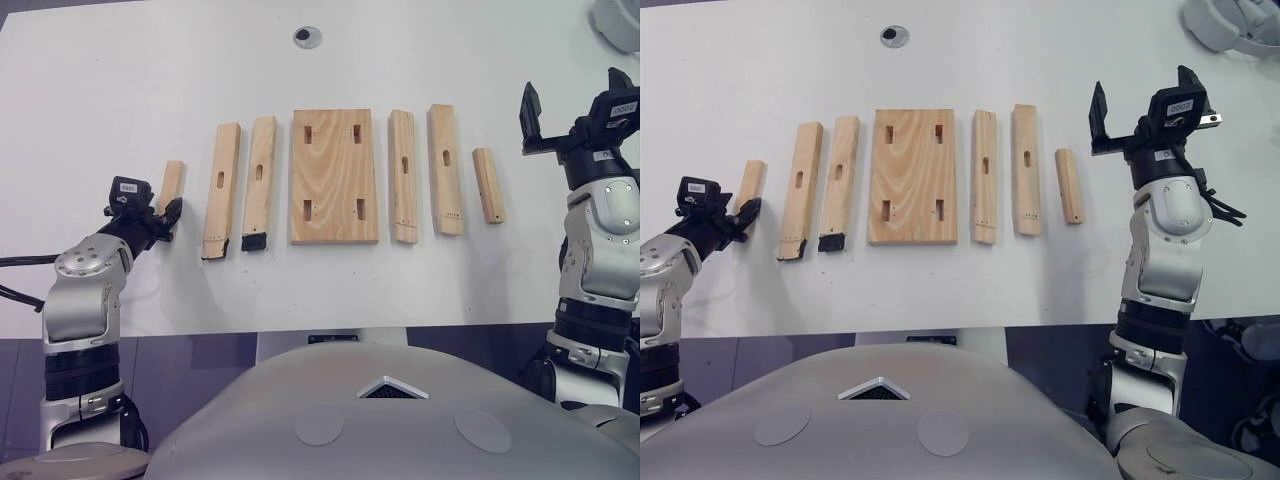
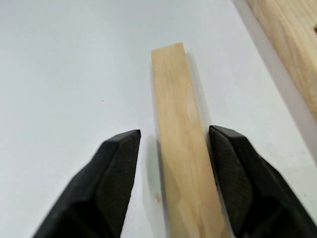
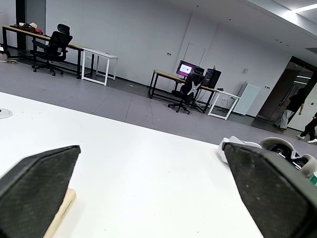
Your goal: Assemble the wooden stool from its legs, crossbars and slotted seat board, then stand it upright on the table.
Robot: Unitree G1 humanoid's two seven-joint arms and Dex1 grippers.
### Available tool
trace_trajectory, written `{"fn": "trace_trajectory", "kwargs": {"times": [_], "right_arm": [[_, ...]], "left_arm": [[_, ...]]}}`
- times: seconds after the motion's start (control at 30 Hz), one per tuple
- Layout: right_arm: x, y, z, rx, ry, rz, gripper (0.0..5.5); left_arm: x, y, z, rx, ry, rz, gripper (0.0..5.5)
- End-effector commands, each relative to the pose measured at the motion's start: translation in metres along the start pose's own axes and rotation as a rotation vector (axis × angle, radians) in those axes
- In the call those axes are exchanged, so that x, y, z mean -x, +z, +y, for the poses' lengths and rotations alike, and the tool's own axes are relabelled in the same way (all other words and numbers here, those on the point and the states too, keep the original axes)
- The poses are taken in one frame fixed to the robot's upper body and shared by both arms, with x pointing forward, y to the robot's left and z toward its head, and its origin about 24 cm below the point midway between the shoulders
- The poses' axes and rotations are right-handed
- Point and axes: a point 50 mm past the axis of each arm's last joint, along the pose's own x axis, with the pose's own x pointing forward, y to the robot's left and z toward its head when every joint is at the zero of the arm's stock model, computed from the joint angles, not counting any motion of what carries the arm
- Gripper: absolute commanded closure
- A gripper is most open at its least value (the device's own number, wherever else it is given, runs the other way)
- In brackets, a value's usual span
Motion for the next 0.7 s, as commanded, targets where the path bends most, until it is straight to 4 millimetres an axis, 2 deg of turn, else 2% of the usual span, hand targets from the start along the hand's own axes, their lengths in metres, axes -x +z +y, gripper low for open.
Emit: {"fn": "trace_trajectory", "kwargs": {"times": [0.03,0.13,0.2,0.27,0.3,0.33,0.4,0.47,0.53,0.63,0.7], "right_arm": [[-0.001,0.003,-0.004,0.01,-0.003,-0.002,0.15],[-0.002,0.003,-0.004,0.011,-0.002,-0.003,0.15],[-0.003,0.004,-0.003,0.009,0.0,-0.006,0.15],[-0.007,0.005,0.001,-0.008,0.015,-0.015,0.15],[-0.008,0.007,0.004,-0.056,0.032,-0.025,0.15],[-0.01,0.012,0.008,-0.15,0.059,-0.049,0.15],[-0.011,0.028,0.017,-0.397,0.156,-0.12,0.15],[-0.008,0.057,0.034,-0.686,0.362,-0.228,0.15],[-0.009,0.085,0.056,-0.88,0.554,-0.291,0.15],[-0.02,0.112,0.08,-1.082,0.693,-0.292,0.15],[-0.022,0.123,0.094,-1.197,0.762,-0.257,0.15]], "left_arm": [[0.0,-0.019,0.004,0.034,0.017,0.098,3.65],[-0.003,-0.007,0.0,0.033,0.002,0.043,4.15],[-0.006,0.012,-0.008,0.062,-0.055,-0.075,4.16],[-0.006,0.04,-0.014,0.057,-0.092,-0.247,4.2],[-0.005,0.062,-0.016,0.054,-0.098,-0.36,4.2],[-0.003,0.086,-0.017,0.057,-0.101,-0.481,4.2],[0.003,0.121,-0.022,0.064,-0.125,-0.65,4.2],[0.008,0.149,-0.04,0.008,-0.179,-0.787,4.2],[0.011,0.17,-0.069,-0.048,-0.272,-0.899,4.2],[0.011,0.186,-0.102,-0.092,-0.369,-1.012,4.2],[0.019,0.198,-0.135,-0.146,-0.465,-1.12,4.2]]}}
